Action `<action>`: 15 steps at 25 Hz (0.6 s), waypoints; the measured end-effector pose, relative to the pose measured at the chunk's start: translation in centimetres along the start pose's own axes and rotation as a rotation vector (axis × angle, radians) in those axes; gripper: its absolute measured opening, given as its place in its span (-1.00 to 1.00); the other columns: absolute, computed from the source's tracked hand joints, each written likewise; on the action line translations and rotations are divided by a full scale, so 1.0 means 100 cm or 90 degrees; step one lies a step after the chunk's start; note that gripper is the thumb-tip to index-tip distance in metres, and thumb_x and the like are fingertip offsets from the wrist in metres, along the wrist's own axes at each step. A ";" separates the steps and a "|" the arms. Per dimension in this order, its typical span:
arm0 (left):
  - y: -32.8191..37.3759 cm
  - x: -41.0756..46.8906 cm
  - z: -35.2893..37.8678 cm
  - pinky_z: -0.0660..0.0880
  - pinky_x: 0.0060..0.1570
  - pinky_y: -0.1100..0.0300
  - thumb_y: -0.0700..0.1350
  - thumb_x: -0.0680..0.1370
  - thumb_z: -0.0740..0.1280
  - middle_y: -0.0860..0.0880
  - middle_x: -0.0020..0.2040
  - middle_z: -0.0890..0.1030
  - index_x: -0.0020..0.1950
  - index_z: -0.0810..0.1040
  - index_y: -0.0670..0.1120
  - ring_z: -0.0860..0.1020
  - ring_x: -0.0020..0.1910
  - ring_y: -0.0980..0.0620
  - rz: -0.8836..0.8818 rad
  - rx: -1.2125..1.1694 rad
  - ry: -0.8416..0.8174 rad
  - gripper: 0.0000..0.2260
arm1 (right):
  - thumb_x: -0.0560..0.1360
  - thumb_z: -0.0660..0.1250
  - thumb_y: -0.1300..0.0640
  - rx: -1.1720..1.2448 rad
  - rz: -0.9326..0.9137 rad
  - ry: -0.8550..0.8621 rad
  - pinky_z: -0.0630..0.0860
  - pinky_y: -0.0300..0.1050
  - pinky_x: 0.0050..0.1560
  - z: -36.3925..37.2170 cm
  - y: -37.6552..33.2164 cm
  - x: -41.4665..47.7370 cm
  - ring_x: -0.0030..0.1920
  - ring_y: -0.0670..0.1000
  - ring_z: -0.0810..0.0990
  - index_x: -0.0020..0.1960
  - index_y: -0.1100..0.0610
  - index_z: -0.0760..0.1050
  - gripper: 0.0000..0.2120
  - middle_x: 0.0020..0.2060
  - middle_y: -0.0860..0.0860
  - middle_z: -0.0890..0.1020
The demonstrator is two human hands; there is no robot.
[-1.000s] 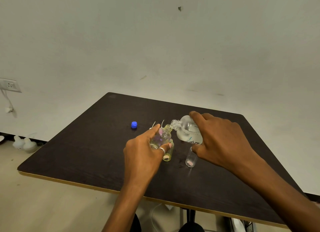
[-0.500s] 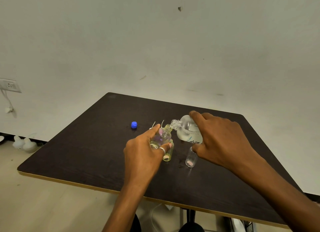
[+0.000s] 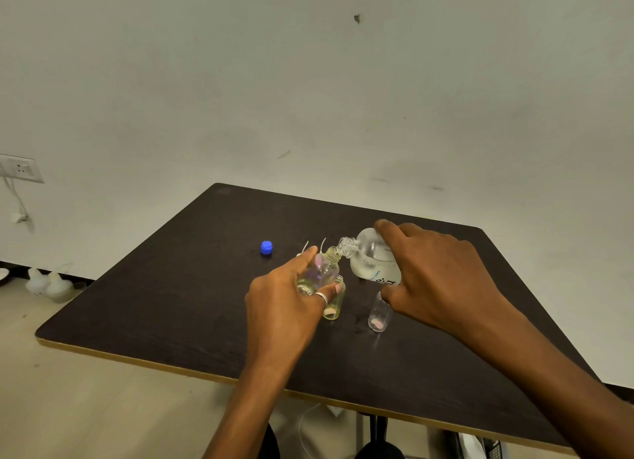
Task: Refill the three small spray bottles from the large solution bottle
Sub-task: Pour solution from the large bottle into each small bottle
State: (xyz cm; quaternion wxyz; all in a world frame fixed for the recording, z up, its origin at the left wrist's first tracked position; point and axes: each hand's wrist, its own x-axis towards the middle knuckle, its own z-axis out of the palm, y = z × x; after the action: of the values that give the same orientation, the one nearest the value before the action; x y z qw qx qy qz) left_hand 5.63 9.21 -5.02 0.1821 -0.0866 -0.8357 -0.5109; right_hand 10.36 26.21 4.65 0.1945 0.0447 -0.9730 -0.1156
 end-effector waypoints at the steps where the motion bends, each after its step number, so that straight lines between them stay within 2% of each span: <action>1: 0.000 0.000 0.000 0.61 0.13 0.13 0.08 0.38 0.57 0.07 0.17 0.68 0.41 0.51 0.08 0.64 0.09 0.15 0.003 0.004 0.000 -0.39 | 0.39 0.35 -0.13 -0.001 -0.002 0.000 0.34 -0.14 -0.27 0.000 0.000 0.000 -0.07 0.02 0.56 0.43 -0.07 0.13 -0.31 0.08 -0.08 0.54; 15: -0.002 0.000 0.001 0.61 0.11 0.19 0.08 0.38 0.58 0.08 0.17 0.68 0.40 0.52 0.09 0.64 0.07 0.17 0.005 0.004 0.001 -0.40 | 0.41 0.34 -0.14 -0.003 -0.006 0.001 0.32 -0.16 -0.26 0.000 0.001 0.000 -0.04 0.01 0.55 0.43 -0.07 0.11 -0.31 0.11 -0.08 0.53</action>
State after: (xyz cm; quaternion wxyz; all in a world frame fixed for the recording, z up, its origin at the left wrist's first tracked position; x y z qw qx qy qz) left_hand 5.50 9.23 -5.20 0.1849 -0.0893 -0.8370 -0.5072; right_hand 10.38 26.36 4.67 0.1950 0.0489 -0.9723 -0.1191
